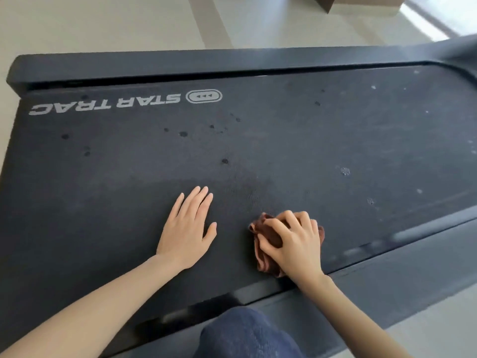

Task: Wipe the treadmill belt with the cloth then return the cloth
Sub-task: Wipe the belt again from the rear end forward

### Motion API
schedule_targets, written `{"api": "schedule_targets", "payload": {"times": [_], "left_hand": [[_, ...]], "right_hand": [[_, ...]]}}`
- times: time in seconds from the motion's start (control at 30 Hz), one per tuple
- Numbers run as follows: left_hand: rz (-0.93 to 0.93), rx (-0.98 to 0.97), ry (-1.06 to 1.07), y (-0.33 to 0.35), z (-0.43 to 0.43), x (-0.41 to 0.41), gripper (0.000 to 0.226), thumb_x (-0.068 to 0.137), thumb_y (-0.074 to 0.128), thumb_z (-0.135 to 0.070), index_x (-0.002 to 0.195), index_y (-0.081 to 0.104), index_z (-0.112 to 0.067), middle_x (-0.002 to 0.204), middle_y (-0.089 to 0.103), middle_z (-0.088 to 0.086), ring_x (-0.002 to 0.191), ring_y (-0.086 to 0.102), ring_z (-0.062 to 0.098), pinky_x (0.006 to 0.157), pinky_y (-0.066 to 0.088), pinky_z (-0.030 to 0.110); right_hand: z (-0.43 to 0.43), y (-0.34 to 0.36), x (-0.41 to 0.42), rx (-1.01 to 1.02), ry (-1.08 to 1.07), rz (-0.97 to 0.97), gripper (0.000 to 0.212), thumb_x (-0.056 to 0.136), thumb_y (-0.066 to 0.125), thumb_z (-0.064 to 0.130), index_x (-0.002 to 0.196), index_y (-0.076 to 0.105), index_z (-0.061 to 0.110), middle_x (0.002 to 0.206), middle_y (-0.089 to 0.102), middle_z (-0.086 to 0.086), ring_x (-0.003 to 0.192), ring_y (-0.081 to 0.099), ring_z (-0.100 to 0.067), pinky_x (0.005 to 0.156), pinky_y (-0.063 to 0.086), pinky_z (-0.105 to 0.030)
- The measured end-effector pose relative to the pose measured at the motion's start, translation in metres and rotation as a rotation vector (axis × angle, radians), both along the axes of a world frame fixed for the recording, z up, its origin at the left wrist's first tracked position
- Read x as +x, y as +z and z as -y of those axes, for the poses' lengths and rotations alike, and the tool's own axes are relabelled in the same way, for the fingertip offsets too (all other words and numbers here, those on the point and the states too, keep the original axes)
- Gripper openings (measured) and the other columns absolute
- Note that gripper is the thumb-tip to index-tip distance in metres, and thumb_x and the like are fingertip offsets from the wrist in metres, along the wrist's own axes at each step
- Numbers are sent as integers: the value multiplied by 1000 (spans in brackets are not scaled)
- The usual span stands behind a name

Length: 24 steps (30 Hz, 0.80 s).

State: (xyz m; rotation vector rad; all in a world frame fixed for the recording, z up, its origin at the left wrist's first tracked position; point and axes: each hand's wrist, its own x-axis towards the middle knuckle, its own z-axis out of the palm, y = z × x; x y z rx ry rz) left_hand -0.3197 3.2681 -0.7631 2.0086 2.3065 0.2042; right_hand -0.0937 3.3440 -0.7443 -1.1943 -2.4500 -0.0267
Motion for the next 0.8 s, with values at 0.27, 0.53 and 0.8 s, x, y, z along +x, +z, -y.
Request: {"api": "schedule_targets", "payload": {"times": [0.27,0.53,0.8], "left_hand": [[22,-34,13,2,-3,-1,64,90,27,-43,141,41,-7,149,37,9,141,28,22,114,27,46],[40,-34,0,2,-2,-2,65,89,29,-42,140,42,-4,149,37,10,140,28,23,114,21,44],[45,-9,-11,1,-2,-3,64,89,29,-41,138,44,-2,147,40,12,140,30,25,113,23,45]], "right_hand": [[-98,-3,-79,56,-97,13,34,78,56,51,85,71,22,81,62,0,76,53,-28,65,36,-34],[-29,2,-13,-22,-61,12,29,81,57,48,84,69,22,84,59,1,80,50,-27,65,39,-36],[-14,1,-21,5,2,78,23,77,59,47,79,67,25,79,56,4,74,48,-25,63,37,-35]]}}
